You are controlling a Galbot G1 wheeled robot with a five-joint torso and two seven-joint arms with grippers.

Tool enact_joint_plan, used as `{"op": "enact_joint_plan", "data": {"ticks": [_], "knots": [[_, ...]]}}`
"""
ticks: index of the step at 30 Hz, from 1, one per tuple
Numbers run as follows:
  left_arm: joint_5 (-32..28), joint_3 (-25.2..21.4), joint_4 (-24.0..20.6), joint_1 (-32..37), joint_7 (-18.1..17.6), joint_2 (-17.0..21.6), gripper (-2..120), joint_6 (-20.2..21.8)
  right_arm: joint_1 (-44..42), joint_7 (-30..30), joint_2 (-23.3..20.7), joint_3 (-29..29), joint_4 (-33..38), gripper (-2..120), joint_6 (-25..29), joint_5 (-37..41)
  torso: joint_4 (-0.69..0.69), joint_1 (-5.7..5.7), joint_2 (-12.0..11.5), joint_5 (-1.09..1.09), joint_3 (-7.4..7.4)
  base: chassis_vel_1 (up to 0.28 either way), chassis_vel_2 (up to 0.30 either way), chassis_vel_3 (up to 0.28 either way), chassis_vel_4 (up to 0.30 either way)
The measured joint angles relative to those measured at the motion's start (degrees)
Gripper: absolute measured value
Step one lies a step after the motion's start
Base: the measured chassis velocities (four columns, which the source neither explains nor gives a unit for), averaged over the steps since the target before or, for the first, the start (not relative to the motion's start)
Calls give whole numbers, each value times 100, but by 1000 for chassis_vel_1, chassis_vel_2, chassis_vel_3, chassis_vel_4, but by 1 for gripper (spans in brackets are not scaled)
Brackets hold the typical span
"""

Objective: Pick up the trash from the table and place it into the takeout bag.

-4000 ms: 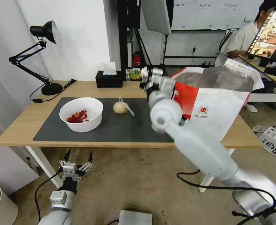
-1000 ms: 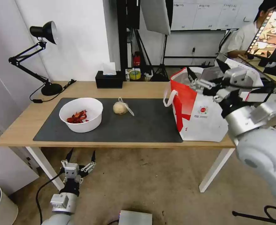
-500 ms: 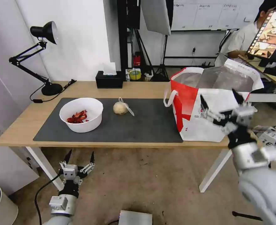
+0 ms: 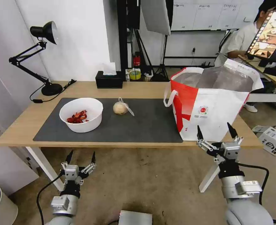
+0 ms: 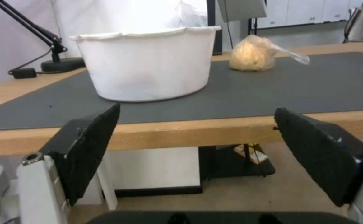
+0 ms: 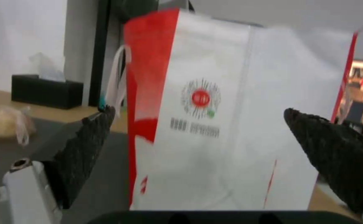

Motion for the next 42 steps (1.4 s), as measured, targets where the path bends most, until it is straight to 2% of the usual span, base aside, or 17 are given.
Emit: {"op": "enact_joint_plan", "data": {"ticks": [21,42], "knots": [[26,-29,-127,65,0,-101,100,-24,-130,272,365,-849,-1114,100,406,-452,0,0,0,1,0,0,0,0,0],[34,23,-9,23,28,-16,100,-115,-87,371,462,-899,-1257,100,443,-481,-1,0,0,1,0,0,0,0,0]]}}
